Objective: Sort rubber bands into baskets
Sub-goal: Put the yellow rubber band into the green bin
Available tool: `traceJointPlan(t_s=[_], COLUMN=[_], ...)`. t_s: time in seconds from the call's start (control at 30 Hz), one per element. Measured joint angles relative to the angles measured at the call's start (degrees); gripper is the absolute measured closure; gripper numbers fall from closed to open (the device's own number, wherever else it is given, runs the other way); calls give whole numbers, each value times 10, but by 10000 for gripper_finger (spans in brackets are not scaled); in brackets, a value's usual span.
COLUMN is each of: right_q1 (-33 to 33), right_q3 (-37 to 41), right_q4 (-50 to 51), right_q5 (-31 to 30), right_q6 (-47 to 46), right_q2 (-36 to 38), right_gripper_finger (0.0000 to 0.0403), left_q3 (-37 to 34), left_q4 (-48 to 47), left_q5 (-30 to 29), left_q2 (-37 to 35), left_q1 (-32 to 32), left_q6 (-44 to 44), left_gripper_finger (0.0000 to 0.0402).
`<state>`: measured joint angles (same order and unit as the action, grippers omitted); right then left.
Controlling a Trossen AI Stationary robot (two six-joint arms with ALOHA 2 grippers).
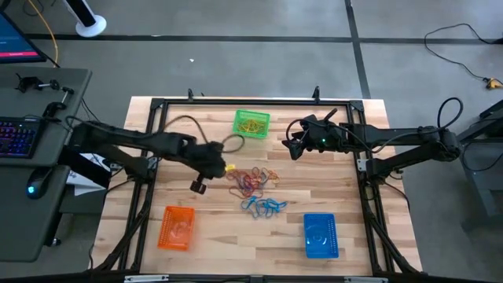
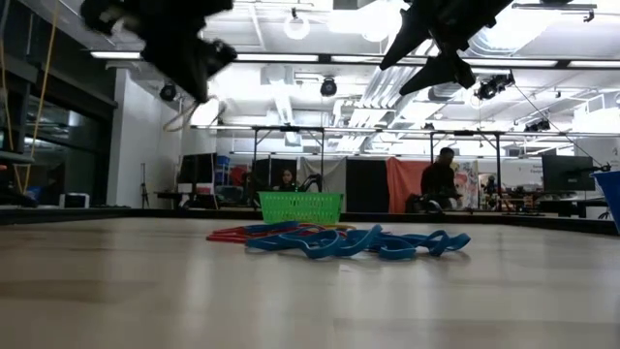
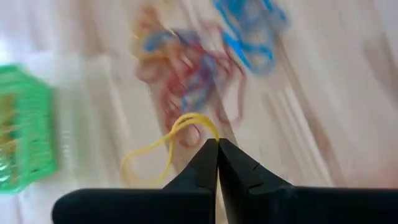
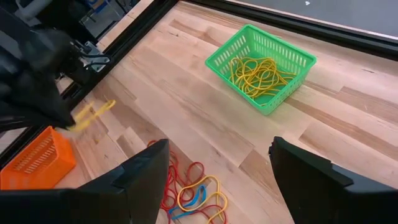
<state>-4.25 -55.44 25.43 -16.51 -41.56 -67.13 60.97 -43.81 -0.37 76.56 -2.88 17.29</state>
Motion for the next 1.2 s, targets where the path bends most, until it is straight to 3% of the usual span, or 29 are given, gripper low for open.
traceJointPlan(t_s=[0.23,0.4,0.53,0.87,1.03,1.2], right_q1=[0,-2,-2,-2,-2,-2], right_q3=[0,0,0,0,0,0], right_q4=[-1,-5,-5,-5,-5,-5], right_q5=[-13,-14,-14,-14,-14,-14], right_q6=[-1,-16,-24,-35,-35,-35], right_q2=[0,0,0,0,0,0], right_gripper_finger=[137,137,137,137,137,137], left_q3=[6,6,6,6,6,6], left_q4=[202,354,424,488,496,498], left_q5=[-7,-7,-7,-42,-57,-57], left_q2=[-9,35,88,223,249,252], left_q1=[87,171,234,296,287,284], left_q6=[-122,-152,-164,-221,-218,-202], left_gripper_finger=[401,401,401,401,398,365])
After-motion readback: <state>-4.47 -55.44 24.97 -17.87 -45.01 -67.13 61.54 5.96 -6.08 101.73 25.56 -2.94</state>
